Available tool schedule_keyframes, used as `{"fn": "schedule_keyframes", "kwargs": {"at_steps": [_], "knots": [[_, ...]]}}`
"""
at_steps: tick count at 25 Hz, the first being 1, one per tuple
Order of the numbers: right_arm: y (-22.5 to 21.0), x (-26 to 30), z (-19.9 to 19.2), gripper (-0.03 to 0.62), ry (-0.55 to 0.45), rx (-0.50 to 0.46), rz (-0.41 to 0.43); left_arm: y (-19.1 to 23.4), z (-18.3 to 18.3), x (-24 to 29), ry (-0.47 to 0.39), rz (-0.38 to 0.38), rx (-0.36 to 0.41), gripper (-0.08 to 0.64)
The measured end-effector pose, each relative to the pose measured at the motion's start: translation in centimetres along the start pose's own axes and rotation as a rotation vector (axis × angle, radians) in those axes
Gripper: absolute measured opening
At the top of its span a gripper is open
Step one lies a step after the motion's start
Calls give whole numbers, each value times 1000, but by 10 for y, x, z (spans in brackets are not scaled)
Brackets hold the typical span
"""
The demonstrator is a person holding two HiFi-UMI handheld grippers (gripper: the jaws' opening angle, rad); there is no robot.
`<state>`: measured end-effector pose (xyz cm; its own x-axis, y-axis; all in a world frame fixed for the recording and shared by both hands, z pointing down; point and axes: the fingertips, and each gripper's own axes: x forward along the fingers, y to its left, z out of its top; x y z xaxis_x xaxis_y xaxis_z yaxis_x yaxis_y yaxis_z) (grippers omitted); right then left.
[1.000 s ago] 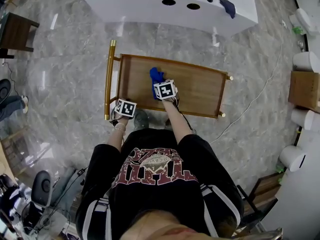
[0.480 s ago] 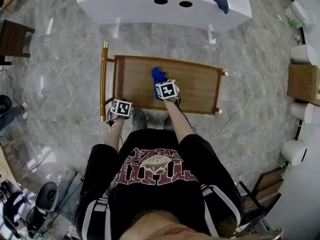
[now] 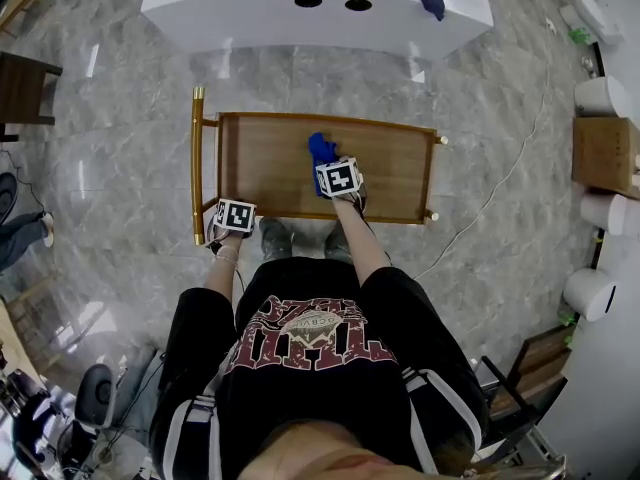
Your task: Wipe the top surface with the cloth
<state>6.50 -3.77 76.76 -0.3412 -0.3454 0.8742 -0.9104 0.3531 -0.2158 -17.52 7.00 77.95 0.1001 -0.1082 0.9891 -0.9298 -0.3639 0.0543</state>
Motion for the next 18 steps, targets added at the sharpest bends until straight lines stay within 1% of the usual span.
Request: {"fn": "schedule_keyframes", "kwargs": {"at_steps": [6,12,18], "knots": [[-18,-8,-6,106,1,16,-28,-2,2,1,-3,1,1,49],[-34,-16,-14,106,-4,38,-41,-2,1,0,4,6,-18,49],[-51,-24,-23,106,-1,54,-63,-3,-2,0,17,-9,-40,49]]}}
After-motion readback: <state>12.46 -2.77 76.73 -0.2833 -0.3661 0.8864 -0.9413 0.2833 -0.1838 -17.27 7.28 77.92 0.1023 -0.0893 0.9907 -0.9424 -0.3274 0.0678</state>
